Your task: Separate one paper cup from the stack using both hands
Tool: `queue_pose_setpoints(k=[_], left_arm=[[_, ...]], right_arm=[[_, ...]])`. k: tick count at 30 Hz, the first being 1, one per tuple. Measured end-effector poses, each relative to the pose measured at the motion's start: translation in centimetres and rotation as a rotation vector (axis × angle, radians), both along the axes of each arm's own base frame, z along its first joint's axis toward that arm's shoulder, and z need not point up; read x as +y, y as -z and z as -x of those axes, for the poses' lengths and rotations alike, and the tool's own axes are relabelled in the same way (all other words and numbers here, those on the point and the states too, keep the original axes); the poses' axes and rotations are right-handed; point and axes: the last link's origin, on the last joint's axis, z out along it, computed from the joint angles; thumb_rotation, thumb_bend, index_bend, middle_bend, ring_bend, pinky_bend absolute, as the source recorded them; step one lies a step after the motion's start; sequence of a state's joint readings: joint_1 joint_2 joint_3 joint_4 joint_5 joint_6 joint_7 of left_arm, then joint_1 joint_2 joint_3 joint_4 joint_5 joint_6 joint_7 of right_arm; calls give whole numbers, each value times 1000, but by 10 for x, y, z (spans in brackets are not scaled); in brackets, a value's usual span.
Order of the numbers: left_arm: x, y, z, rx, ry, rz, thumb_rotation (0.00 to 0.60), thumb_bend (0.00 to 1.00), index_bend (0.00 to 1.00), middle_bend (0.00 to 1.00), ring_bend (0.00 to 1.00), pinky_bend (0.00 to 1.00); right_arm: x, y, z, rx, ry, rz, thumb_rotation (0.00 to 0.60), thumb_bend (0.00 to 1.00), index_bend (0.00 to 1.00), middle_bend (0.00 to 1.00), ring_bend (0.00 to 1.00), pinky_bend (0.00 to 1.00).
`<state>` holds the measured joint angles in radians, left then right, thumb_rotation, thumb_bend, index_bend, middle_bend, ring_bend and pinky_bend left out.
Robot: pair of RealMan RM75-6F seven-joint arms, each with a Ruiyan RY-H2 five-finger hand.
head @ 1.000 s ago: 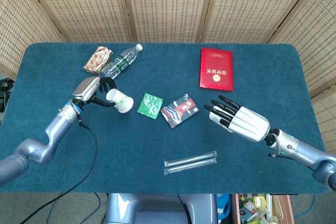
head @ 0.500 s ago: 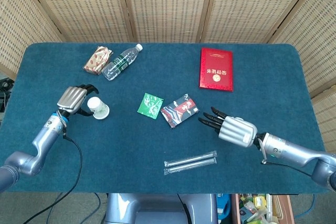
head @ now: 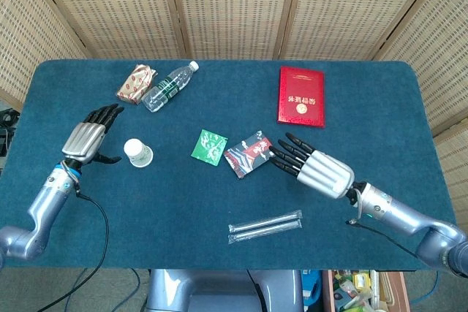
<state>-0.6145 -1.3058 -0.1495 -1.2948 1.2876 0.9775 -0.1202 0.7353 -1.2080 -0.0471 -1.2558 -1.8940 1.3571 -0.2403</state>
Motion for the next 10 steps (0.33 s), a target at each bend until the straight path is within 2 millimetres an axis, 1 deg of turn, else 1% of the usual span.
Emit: queue_pose_setpoints(k=[2, 5, 7, 10], left_arm=[[-12, -9, 2, -3, -8, -40, 600, 153, 0, 0, 0, 0], [-28, -21, 7, 8, -26, -89, 600, 120, 0, 0, 0, 0], [-37, -27, 10, 17, -34, -120, 600, 104, 0, 0, 0, 0], [-57, -36, 15, 29, -47, -174, 600, 95, 0, 0, 0, 0]], right_arm=[[10, -10, 8, -109, 70, 17, 600, 0, 0, 0, 0, 8], [22, -20, 19, -231, 151, 39, 600, 0, 0, 0, 0, 0], [33, -28, 31, -321, 226, 55, 600, 0, 0, 0, 0, 0], [50, -34, 53, -431, 342, 74, 600, 0, 0, 0, 0, 0]])
